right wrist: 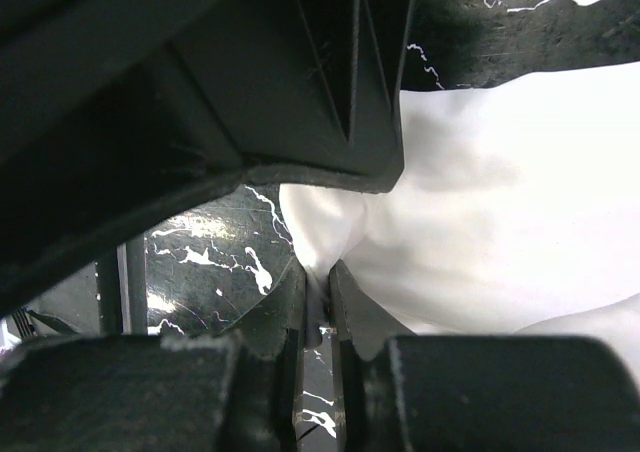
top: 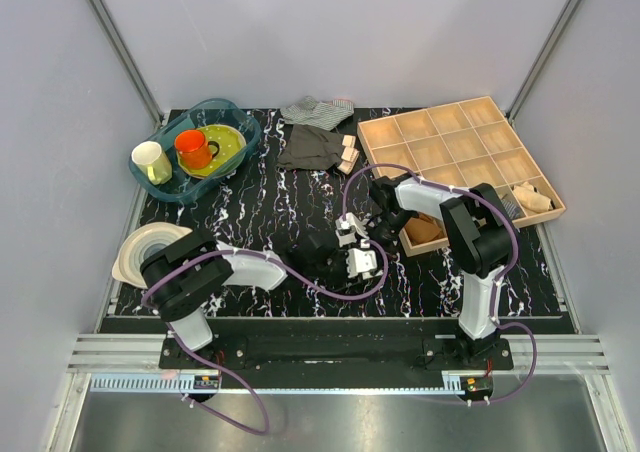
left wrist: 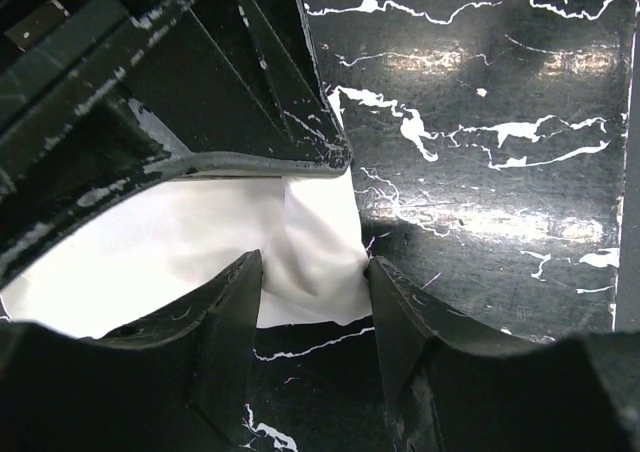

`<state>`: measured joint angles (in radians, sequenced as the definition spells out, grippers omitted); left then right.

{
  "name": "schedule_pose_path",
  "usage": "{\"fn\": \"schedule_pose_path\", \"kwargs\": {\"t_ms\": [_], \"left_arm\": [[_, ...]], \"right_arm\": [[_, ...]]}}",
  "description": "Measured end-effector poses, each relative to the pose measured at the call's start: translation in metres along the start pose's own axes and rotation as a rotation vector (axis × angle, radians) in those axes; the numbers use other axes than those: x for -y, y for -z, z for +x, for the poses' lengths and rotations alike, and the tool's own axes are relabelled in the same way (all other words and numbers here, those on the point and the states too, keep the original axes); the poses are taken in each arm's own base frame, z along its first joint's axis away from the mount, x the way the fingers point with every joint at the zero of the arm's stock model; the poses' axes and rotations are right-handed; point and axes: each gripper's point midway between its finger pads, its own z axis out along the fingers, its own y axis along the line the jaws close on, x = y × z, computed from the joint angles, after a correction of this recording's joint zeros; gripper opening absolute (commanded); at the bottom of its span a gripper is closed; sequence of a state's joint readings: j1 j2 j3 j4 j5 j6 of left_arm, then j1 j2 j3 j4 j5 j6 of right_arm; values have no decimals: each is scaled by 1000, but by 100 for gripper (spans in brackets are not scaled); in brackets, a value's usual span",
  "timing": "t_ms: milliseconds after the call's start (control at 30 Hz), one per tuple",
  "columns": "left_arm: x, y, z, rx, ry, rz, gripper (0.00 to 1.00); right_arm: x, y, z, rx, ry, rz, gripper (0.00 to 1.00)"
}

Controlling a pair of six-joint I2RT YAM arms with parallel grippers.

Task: Roll the underwear
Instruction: Roll the underwear to the center of the board.

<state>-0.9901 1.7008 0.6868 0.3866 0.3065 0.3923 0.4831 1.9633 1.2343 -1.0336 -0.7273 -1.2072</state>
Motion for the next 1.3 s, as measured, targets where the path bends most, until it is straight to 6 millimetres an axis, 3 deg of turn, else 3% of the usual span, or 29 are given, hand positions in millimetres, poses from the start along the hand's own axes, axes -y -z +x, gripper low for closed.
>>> {"fn": "schedule_pose_path", "kwargs": {"t_ms": [33,133,167,267,400,533,733,933,1100,1200,1300], "left_arm": [[0,0,-1,0,0,0,48],[-1,-1,-1,-15,7,3,30],[-1,-2,0,-26,11,5,20],[-3,-7,-1,-40,24,11,6],[-6,-10,-4,-45,44,13,1],[-8,-7,-2,-33,118,31,0],[-18,-1,4,-2,317,139,0],[-25,0,5,-2,533,287,0],[-30,-3,2,-47,706,416,0],[-32,-4,2,-66,802,487,0],[-33,-5,2,-77,872,537,0]], "right_arm": [[0,0,0,0,-1,0,9],[0,0,0,0,-2,0,11],[0,0,0,0,-2,0,13],[0,0,0,1,-6,1,23],[1,4,1,24,-37,1,36],[5,15,-3,101,-77,16,43],[10,56,-12,212,-66,129,46],[1,84,-20,260,12,226,50],[-26,88,-17,262,204,291,71],[-43,81,-14,258,355,325,75],[-47,65,-15,220,483,347,74]]}}
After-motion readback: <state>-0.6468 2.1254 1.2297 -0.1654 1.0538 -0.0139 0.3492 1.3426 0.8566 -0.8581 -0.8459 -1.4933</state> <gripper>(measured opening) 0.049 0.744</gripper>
